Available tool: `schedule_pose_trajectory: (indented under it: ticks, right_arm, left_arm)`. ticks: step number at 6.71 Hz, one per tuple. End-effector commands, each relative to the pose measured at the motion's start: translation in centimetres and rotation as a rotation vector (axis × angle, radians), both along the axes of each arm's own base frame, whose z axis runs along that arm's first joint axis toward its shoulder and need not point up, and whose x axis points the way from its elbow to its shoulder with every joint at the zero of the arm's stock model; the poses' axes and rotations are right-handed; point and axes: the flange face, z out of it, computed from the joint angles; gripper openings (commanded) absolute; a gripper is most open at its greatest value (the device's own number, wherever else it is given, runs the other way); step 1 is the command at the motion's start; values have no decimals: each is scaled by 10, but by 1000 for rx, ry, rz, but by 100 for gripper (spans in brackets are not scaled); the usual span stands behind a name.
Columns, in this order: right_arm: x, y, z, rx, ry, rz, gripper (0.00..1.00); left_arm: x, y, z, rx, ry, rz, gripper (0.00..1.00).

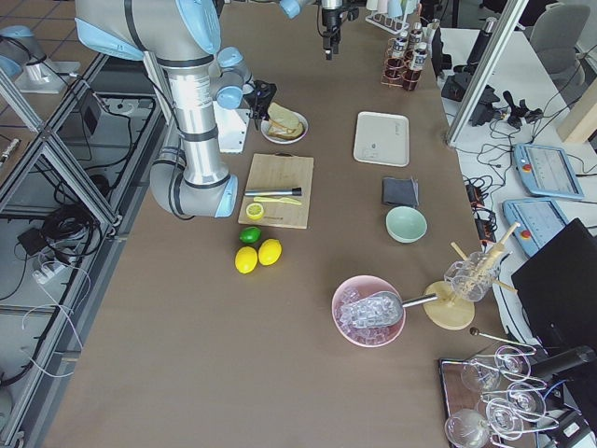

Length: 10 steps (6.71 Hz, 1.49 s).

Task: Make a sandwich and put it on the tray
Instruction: 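Lay the bread slice on top of the egg with the right gripper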

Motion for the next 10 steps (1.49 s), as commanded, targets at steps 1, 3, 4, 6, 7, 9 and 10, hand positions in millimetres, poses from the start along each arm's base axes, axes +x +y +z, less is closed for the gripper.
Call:
schedule_pose_trajectory:
  ticks: [1,3,4,6,7,9,10]
  right_arm:
    - [-6,2,4,-1,12,16,0]
    - [-5,-6,4,1,14,32,0]
    - [-5,-7,5,1,15,35,0]
    - [-11,-9,7,5,26,36,0]
    - [-11,-9,8,11,29,32,0]
    - [-7,-15,5,71,43,-2,99]
    - [-5,-19,3,72,40,-1,100]
  left_arm:
    - [1,0,0,0,0,2,98]
    - [6,4,0,0,-1,12,98]
    - [6,5,-1,-4,2,11,98]
    - [6,5,0,-5,1,9,98]
    - [6,5,0,-5,1,9,98]
    - [6,5,0,-6,2,10,98]
    - [6,5,0,-4,2,11,98]
